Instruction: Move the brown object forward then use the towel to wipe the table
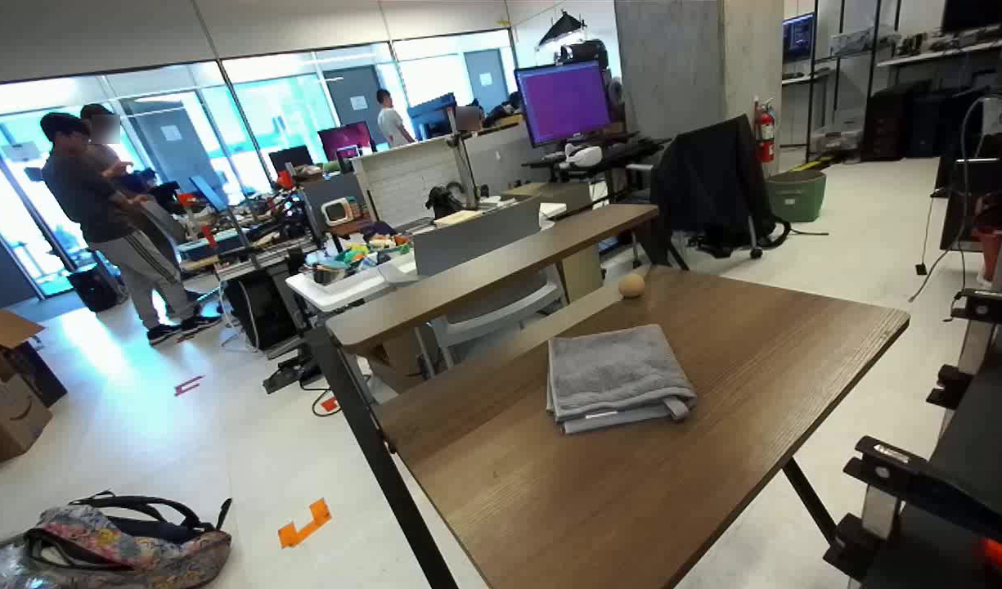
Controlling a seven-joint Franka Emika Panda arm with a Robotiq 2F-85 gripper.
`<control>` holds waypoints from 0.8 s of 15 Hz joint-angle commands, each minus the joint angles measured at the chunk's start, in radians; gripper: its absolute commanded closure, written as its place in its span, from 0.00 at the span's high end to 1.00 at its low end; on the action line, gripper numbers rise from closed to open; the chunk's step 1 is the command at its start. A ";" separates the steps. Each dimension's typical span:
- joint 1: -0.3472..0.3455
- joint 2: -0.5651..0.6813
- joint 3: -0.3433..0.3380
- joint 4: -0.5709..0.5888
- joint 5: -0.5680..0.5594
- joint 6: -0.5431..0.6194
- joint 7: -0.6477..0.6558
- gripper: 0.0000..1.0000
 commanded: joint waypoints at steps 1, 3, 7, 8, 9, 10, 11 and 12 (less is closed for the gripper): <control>0.013 0.001 -0.013 0.001 -0.008 -0.002 0.007 1.00; 0.013 0.001 -0.013 0.001 -0.008 -0.002 0.007 1.00; 0.013 0.001 -0.013 0.001 -0.008 -0.002 0.007 1.00; 0.013 0.001 -0.013 0.001 -0.008 -0.002 0.007 1.00; 0.013 0.001 -0.013 0.001 -0.008 -0.002 0.007 1.00; 0.013 0.001 -0.013 0.001 -0.008 -0.002 0.007 1.00; -0.002 0.017 -0.010 -0.001 0.000 0.053 0.050 1.00; -0.017 0.034 -0.009 -0.001 -0.003 0.086 0.087 1.00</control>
